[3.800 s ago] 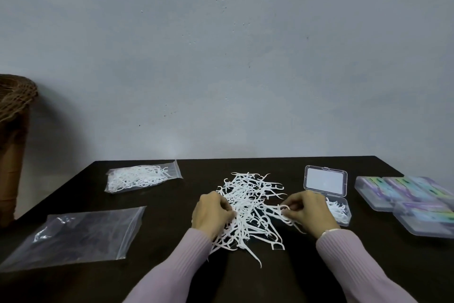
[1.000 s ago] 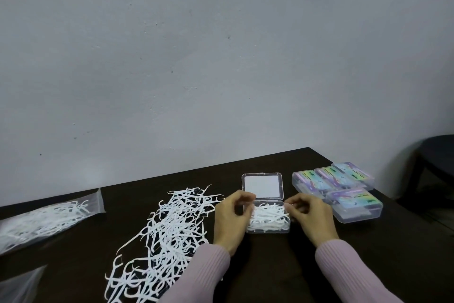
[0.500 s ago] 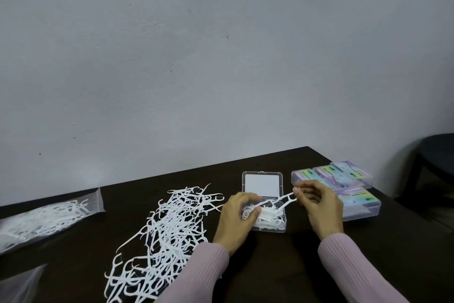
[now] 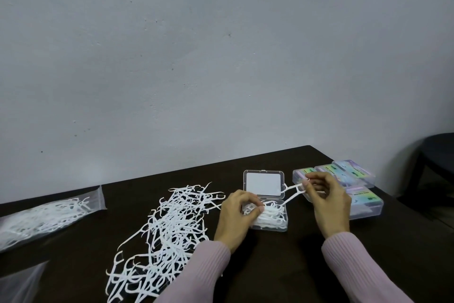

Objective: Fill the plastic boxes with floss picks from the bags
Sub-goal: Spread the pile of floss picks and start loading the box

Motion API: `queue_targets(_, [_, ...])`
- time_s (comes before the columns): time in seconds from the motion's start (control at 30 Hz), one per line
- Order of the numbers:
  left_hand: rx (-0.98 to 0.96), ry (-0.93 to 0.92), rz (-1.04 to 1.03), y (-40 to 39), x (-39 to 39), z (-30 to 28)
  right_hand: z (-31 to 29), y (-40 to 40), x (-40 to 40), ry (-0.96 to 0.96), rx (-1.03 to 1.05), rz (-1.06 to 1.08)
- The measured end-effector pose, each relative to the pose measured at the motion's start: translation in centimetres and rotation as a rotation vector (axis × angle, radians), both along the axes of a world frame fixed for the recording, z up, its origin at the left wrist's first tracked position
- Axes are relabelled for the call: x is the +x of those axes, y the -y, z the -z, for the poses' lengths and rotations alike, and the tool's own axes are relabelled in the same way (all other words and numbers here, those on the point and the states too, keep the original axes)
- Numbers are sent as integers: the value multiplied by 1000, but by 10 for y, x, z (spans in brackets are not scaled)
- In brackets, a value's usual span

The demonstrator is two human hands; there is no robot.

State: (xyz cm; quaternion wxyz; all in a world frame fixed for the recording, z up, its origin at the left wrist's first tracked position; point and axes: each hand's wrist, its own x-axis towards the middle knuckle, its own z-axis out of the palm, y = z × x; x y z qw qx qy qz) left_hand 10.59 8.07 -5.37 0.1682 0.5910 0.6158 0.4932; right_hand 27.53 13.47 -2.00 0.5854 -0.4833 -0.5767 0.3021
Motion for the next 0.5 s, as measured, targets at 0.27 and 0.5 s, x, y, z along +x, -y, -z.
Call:
queue_targets(0.27, [1,71,-72,2,0,-3,6,3,-12,-98,-76,-121])
queue_targets(0.5, [49,57,-128,1,1,2,17,5,-25,58,-109,-177])
